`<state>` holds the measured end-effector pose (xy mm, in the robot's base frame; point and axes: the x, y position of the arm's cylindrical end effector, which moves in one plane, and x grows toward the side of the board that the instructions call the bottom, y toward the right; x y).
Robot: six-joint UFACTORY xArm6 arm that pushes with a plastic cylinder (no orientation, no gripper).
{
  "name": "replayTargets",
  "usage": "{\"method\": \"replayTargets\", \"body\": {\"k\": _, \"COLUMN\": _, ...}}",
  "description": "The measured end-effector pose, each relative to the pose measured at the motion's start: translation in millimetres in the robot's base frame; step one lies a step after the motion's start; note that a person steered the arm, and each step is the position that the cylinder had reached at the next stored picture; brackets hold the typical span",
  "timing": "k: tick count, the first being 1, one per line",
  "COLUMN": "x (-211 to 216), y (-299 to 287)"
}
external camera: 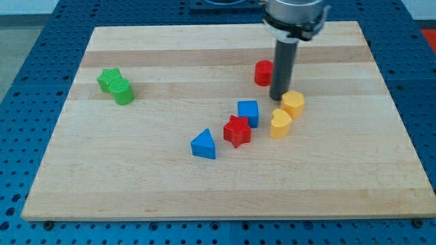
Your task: Nudge the red circle down a bit
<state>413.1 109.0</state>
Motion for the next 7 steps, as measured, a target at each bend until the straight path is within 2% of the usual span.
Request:
{"method": "replayTargets", "body": {"k": 1, "x": 7, "y": 16}}
{"method": "replayTargets", "body": {"k": 4, "x": 0, "y": -94}}
{"method": "replayTargets", "body": {"k": 5, "x": -22, "y": -109}}
{"method": "replayTargets", "body": {"k": 6, "x": -48, "y": -109}}
{"method": "replayTargets", "body": {"k": 7, "x": -36, "y": -82}}
